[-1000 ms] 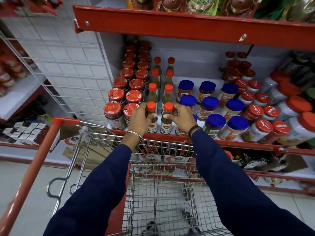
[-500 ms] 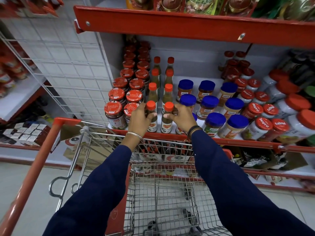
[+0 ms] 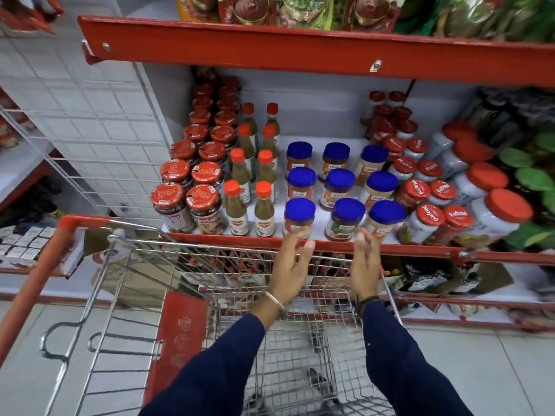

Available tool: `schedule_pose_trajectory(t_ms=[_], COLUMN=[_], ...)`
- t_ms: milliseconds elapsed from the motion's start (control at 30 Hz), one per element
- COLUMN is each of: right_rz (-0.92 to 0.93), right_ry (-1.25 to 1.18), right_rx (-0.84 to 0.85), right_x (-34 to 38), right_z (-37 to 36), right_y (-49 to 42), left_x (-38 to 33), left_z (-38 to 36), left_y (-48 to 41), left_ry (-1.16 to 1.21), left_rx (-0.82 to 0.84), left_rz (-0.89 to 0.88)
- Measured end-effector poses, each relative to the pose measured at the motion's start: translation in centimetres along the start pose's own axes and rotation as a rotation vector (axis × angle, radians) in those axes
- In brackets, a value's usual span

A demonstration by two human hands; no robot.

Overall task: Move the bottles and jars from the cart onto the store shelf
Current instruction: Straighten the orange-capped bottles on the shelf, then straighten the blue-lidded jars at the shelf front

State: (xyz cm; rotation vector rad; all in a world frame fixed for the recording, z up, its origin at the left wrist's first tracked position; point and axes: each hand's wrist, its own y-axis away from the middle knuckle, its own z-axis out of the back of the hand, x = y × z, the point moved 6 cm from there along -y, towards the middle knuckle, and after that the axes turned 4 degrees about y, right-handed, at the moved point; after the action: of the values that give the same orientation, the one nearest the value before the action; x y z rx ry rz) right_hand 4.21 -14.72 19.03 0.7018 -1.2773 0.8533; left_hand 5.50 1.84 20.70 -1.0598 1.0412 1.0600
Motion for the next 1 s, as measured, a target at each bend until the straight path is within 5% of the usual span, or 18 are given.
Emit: schedule_pose_trajectory(t_ms=[133, 333, 867, 1000], right_rz=[-0.034, -0.061, -0.138, -0.088], right_ry=[0.068, -0.043, -0.058, -0.111], right_rx=[0.221, 0.416, 0.512, 0.314], right_x=[-0.9, -0.9, -0.9, -2.2], right_z=[0.0, -0.5, -0.3, 1.8], right_y=[-2.3, -3.8, -4.3, -3.8], left_x=[1.7, 2.0, 2.2, 3.0], left_z=[-5.5, -7.6, -7.6, -7.4], left_y=[-1.1, -3.7, -4.2, -2.9], left_ry=[0.318, 0.442, 0.424, 0.272], left_rx=[0.035, 0.031, 0.059, -0.143], left_rz=[0.33, 0.462, 0.421, 0.331])
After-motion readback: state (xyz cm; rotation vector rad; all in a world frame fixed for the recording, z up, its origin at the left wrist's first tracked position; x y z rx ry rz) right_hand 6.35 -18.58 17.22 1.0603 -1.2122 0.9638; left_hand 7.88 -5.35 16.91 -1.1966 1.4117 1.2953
